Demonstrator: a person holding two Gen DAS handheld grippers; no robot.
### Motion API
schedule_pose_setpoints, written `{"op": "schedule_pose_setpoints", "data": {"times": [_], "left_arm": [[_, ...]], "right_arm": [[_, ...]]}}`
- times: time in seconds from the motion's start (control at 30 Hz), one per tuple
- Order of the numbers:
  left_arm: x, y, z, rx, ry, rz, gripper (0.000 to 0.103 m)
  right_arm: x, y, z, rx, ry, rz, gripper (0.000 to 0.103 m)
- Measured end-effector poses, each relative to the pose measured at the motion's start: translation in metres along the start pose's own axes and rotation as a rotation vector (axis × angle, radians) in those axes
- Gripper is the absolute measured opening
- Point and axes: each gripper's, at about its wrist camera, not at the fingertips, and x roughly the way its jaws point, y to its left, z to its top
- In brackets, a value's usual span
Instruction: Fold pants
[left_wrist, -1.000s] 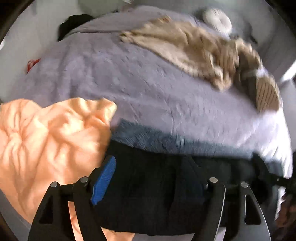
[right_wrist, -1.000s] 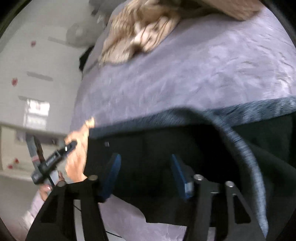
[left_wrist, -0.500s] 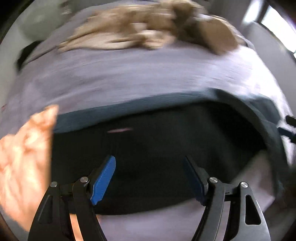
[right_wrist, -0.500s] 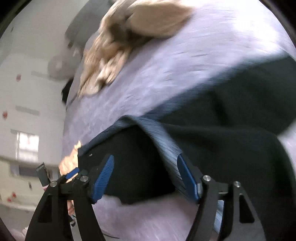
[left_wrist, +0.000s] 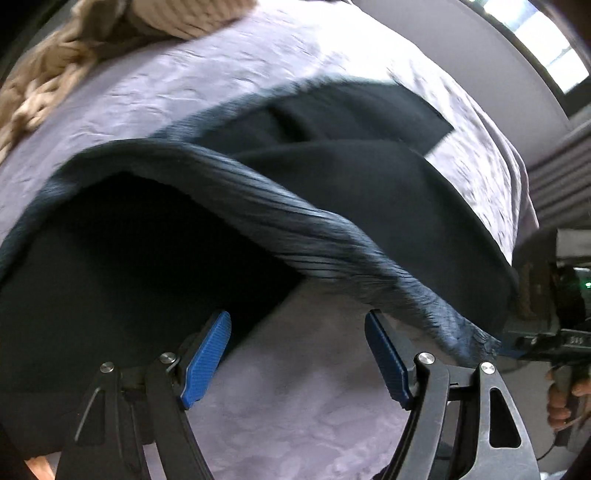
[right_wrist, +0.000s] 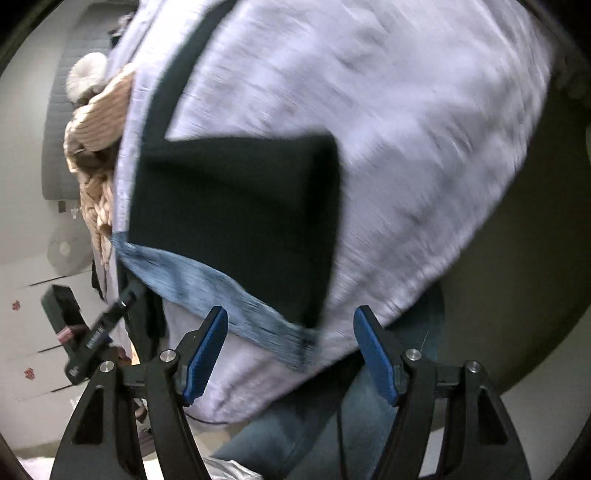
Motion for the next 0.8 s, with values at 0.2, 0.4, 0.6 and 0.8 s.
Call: {"op": "schedule_pose_setpoints", "data": {"times": [0.2, 0.4, 0.6, 0.8], "left_arm": [[0.013, -0.021, 0.014, 0.006, 0.040, -0.039, 0.076], [-0.018, -0.024, 0.052, -0.022, -0.059, -0.066, 0.076], [-0.034, -0.006, 0.113, -0.089, -0.178, -0.026, 0.076], [-0.050, 0.017, 0.150, -0.146, -0.263, 0.061, 0.076]], "right_arm": [[0.031, -0.006, 0.005, 0.064, 0.080, 0.243, 0.016], [-0.021, 0.038, 0.044, 0.022, 0.027, 0.477, 0.015], [-0.063, 0.096, 0.152, -0.041, -0.054, 0.544, 0.016], [-0.052, 0.149, 0.258, -0.057, -0.070, 0.366, 0.030]]}}
